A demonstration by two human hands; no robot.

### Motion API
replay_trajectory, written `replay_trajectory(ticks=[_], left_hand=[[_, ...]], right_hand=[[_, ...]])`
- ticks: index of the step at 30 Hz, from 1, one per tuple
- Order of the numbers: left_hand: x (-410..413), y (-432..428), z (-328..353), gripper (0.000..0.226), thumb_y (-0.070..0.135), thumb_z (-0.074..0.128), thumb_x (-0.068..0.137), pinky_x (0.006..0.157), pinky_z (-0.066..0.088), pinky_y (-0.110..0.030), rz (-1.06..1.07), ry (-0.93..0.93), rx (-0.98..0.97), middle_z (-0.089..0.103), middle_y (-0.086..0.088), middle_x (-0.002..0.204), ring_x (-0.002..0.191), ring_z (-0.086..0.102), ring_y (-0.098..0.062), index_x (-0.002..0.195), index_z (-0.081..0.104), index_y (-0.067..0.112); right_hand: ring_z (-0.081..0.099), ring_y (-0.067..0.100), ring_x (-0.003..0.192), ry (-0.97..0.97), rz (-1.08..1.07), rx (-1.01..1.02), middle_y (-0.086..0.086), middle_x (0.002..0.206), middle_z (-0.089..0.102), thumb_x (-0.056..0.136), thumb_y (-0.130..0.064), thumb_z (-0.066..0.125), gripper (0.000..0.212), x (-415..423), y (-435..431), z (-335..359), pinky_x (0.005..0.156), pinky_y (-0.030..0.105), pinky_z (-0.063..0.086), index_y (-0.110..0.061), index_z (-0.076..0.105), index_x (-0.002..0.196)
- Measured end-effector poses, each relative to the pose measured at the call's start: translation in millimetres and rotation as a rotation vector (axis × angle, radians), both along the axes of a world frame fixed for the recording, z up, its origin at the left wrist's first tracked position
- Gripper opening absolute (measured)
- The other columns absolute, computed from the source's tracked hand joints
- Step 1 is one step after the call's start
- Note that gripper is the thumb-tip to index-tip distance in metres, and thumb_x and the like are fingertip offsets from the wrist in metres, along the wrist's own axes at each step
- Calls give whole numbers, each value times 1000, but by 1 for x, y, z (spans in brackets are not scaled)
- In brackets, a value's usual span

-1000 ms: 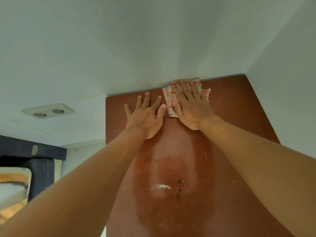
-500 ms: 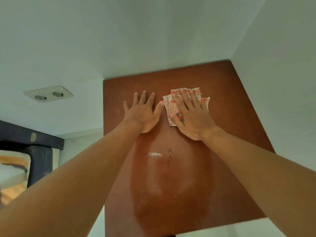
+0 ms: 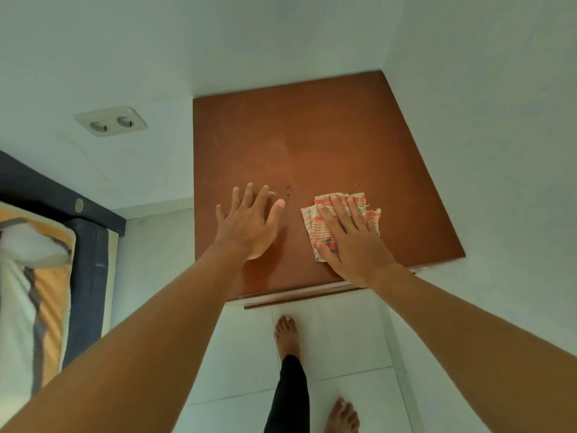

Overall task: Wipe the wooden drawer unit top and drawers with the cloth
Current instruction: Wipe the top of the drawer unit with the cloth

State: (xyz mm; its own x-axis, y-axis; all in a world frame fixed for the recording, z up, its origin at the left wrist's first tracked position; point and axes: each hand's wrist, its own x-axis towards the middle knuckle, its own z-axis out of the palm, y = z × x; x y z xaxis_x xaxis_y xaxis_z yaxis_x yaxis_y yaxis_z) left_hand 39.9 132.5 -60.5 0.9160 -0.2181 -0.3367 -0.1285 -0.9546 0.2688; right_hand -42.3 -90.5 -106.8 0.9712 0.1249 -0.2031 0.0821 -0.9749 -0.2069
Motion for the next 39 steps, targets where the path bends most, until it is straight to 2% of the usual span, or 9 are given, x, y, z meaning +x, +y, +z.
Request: replay_trajectory(ticks=[6,9,13,16,18,24,29,35,39], left_hand=[[-61,6,9,73,70,7,99,122,-5,-62,36,46,-10,-2,1,173,158,-11,-27,164,8,36],[-78,8,15,72,68,8,100,122,-4,-63,54,52,-25,-1,0,173,158,-10,-27,163,9,35],[-97,13,22,71,67,9,101,122,-3,-63,46,74,-34,-1,-1,173,158,-10,-28,164,10,34],[-98,19,26,73,70,7,99,122,-2,-64,52,78,-23,1,-2,173,158,-9,-28,163,11,35],[-91,22,33,73,70,8,99,122,-2,-63,62,68,-13,1,-2,173,158,-9,-28,163,11,35],[-46,22,69,74,72,8,99,121,-2,-63,76,23,-6,1,0,173,158,-8,-29,163,12,37],[12,30,84,73,73,9,98,121,1,-64,50,21,-35,6,-1,173,159,-4,-30,162,14,39],[110,53,71,73,73,13,99,122,3,-62,35,56,-49,8,-1,172,159,-2,-27,162,16,38],[177,65,47,72,72,14,99,123,4,-62,-14,60,-40,8,0,172,159,-3,-27,162,17,38]], right_hand=[[32,42,150,-144,36,48,13,163,36,94,-20,47,64,-74,9,-2,116,57,38,-15,37,157],[41,45,145,-235,21,52,16,157,45,86,-1,65,71,-103,14,-7,107,60,47,-9,44,153],[49,40,140,-241,109,20,16,152,52,84,0,67,68,-148,16,-11,109,57,46,-8,48,149],[65,37,122,-153,30,161,16,145,58,88,-2,66,61,-177,12,-4,90,48,61,-8,50,146],[69,32,113,-174,-27,265,15,147,56,97,-9,49,50,-171,12,14,80,36,64,-8,51,147],[54,24,136,-282,-113,456,3,156,48,102,-22,36,51,-63,15,80,106,39,53,-20,45,153],[49,26,139,-274,-238,457,4,156,47,105,-16,42,49,54,28,116,113,48,45,-20,43,154],[39,27,146,-192,-201,469,7,159,43,102,-18,37,55,195,57,110,120,46,33,-25,39,156],[44,30,141,-200,-200,463,7,156,46,102,-13,40,54,279,74,98,117,42,35,-22,40,156]])
